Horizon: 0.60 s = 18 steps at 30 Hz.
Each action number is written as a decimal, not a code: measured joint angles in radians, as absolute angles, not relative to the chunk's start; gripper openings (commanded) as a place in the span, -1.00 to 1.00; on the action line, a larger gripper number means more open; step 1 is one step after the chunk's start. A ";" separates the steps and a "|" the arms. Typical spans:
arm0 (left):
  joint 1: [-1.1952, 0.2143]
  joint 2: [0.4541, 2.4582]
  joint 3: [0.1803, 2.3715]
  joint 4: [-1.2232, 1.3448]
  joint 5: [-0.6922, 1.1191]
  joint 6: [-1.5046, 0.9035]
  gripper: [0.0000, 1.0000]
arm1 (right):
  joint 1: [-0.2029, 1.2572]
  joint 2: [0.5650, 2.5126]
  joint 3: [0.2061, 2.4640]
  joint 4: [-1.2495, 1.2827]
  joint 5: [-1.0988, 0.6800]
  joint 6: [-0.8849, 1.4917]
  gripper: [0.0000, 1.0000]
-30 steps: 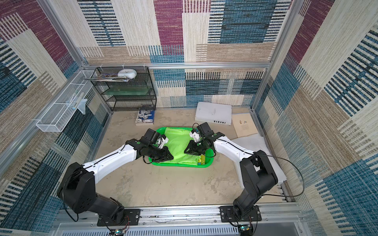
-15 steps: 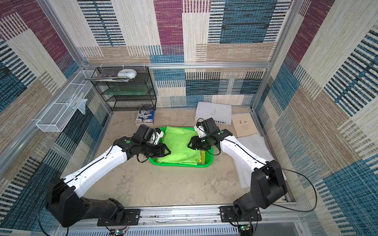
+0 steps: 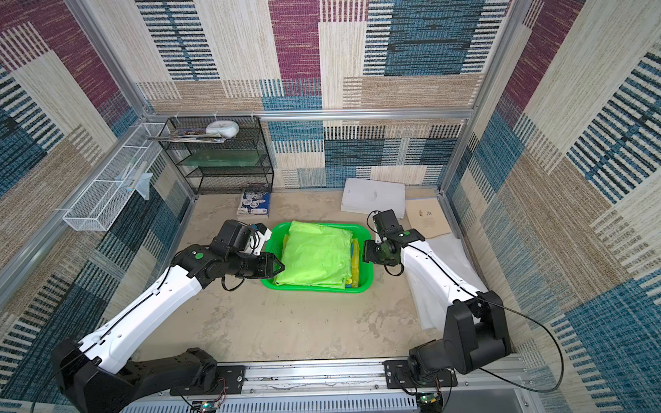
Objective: Put the folded raincoat in the basket
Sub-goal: Move the basket to the center of the board.
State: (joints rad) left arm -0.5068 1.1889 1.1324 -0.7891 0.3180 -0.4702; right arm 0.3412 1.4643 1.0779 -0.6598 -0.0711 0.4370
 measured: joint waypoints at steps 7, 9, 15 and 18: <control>-0.487 1.142 1.127 -0.793 0.404 -0.465 -0.09 | 0.425 1.621 1.119 -0.571 -0.226 0.487 0.00; -0.487 1.144 1.135 -0.793 0.427 -0.467 -0.09 | 0.476 1.678 1.184 -0.546 -0.263 0.507 0.01; -0.486 1.144 1.154 -0.783 0.447 -0.472 -0.09 | 0.547 1.731 1.322 -0.509 -0.331 0.530 0.23; -0.486 1.138 1.158 -0.783 0.445 -0.473 -0.08 | 0.455 1.657 1.277 -0.508 -0.289 0.528 0.25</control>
